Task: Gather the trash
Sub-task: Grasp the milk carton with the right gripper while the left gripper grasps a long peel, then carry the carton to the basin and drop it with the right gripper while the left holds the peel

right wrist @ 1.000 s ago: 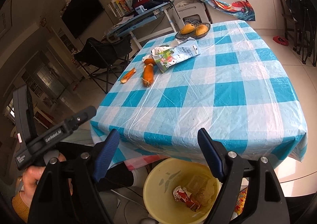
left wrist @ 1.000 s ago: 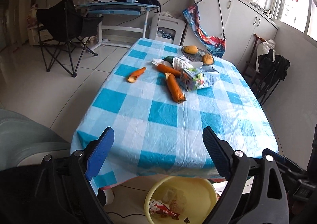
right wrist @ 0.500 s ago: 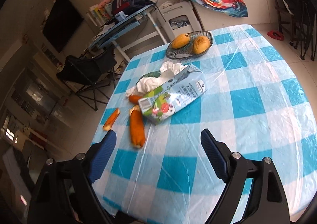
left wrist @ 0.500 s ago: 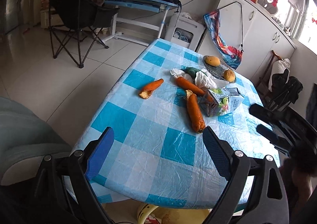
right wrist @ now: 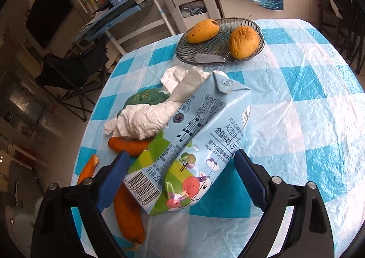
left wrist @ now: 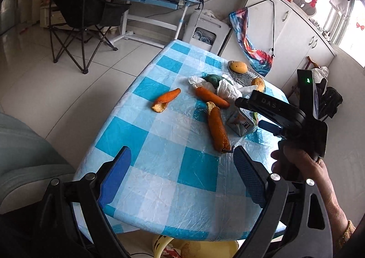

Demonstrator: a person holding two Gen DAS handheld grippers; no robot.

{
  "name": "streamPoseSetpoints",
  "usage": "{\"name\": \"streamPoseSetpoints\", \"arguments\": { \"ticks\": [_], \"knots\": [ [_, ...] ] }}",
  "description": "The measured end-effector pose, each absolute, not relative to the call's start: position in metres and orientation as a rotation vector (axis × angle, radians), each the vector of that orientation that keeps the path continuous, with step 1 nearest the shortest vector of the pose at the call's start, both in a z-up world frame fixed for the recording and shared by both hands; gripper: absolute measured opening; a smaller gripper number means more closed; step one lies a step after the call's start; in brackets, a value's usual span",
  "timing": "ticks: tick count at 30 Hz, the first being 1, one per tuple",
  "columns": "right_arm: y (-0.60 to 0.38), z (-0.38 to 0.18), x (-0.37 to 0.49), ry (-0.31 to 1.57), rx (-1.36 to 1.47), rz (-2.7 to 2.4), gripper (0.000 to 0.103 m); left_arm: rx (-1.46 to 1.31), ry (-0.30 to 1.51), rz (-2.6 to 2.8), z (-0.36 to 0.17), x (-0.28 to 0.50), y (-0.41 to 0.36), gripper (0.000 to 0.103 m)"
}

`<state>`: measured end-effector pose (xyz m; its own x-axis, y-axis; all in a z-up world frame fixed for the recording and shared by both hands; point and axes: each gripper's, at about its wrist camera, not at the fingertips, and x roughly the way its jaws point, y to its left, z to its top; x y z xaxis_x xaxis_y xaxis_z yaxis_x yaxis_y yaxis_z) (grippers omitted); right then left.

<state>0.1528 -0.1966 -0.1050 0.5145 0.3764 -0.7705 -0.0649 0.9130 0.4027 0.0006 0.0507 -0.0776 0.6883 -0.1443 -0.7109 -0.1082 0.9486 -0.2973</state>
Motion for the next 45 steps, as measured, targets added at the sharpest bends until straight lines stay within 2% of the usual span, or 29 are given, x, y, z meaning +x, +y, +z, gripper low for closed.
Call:
{"name": "streamPoseSetpoints", "arguments": {
  "ticks": [4,7,13,16,18,30,33,35,36,38,40,43,45],
  "knots": [
    [-0.218,-0.095,0.133,1.057,0.284,0.367,0.070,-0.331,0.841,-0.037,-0.082,0.007,0.043,0.087],
    [-0.233,-0.090,0.110,1.094,0.201,0.407,0.063,-0.307,0.850,-0.041,-0.085,0.012,0.032,0.087],
    [-0.253,-0.091,0.082,1.021,0.196,0.407,0.064,-0.236,0.851,-0.019,-0.083,0.036,0.007,0.087],
    [-0.237,-0.081,0.081,0.953,0.108,0.411,0.075,-0.202,0.865,0.010,-0.088,0.056,-0.003,0.087],
    [-0.225,-0.077,0.084,0.915,0.038,0.405,0.078,-0.176,0.869,0.042,-0.095,0.067,-0.008,0.087],
    [-0.222,-0.098,0.113,0.948,0.056,0.358,0.078,-0.126,0.864,0.077,-0.108,0.094,-0.016,0.087],
    [-0.224,-0.102,0.119,0.963,0.060,0.351,0.072,-0.115,0.880,0.060,-0.113,0.099,-0.019,0.086],
    [-0.225,-0.104,0.123,0.977,0.072,0.362,0.061,-0.114,0.898,0.032,-0.117,0.102,-0.022,0.075],
    [-0.226,-0.104,0.124,0.978,0.078,0.369,0.061,-0.118,0.914,0.010,-0.119,0.103,-0.023,0.064],
    [-0.226,-0.104,0.124,0.979,0.079,0.383,0.060,-0.116,0.911,-0.013,-0.121,0.103,-0.026,0.052],
    [-0.228,-0.102,0.124,0.977,0.094,0.395,0.060,-0.128,0.917,-0.043,-0.121,0.103,-0.027,0.031],
    [-0.238,-0.100,0.123,0.978,0.169,0.414,0.060,-0.149,0.915,-0.060,-0.120,0.099,-0.026,0.023],
    [-0.247,-0.098,0.122,0.981,0.247,0.433,0.060,-0.154,0.907,-0.067,-0.118,0.094,-0.027,0.021]
  ]
}}
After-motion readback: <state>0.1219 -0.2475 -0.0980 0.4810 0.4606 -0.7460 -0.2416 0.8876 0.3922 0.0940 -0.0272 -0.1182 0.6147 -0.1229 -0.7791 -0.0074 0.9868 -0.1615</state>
